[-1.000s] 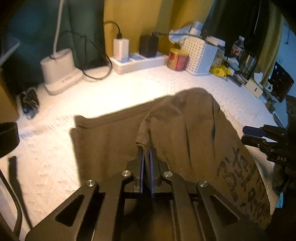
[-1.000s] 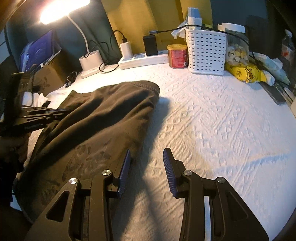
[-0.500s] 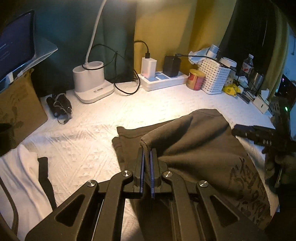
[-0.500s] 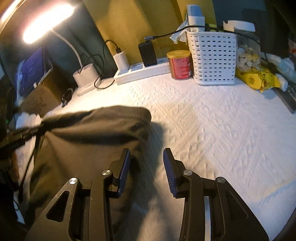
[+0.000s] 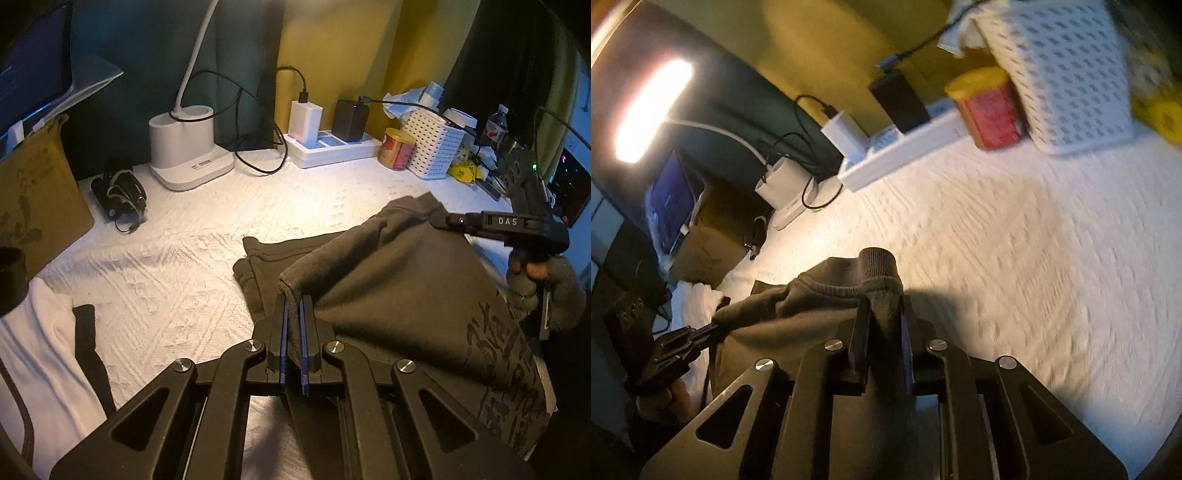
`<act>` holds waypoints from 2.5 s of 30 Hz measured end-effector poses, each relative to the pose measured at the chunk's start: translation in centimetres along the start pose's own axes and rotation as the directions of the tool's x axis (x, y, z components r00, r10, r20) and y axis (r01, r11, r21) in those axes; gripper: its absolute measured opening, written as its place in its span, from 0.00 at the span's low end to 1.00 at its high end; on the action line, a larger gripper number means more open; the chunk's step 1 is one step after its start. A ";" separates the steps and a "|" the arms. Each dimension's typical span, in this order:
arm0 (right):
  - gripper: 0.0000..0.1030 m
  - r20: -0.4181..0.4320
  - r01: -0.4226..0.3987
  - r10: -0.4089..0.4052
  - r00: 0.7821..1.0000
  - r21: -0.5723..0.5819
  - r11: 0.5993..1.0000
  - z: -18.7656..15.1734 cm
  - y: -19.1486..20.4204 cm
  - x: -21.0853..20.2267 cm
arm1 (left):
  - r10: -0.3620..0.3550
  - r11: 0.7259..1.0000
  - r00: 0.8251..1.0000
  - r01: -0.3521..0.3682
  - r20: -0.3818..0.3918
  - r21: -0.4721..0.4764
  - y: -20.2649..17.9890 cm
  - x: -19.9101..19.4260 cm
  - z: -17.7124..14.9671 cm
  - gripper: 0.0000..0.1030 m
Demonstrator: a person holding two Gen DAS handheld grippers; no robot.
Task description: Fold small clothes
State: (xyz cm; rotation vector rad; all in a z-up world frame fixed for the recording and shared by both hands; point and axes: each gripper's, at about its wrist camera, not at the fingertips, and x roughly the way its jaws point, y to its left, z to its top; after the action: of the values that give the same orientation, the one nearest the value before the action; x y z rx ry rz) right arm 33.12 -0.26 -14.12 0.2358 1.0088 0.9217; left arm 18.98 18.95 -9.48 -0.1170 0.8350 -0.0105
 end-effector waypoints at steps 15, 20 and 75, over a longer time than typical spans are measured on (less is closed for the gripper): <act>0.36 0.048 0.297 -0.294 0.954 -0.254 0.921 -0.8 3.1 1.2 | 0.035 0.997 0.998 -0.039 -0.058 -0.062 1.3 1.9 -0.8 0.09; 0.37 0.065 0.319 -0.313 0.948 -0.261 0.911 -1.2 3.5 -0.1 | 0.085 0.993 0.993 -0.091 -0.078 -0.080 1.2 1.4 -1.0 0.33; 0.37 0.059 0.331 -0.326 0.944 -0.234 0.914 -18.1 7.3 -11.4 | -0.206 0.975 0.978 0.205 -0.007 -0.090 -10.7 -8.7 -15.0 0.03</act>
State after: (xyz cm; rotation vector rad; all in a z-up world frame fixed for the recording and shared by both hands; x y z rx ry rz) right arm 12.11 -8.50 -12.71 -0.1291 0.8759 0.7225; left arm 2.43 7.29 -11.83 -0.2877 0.8370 -0.1695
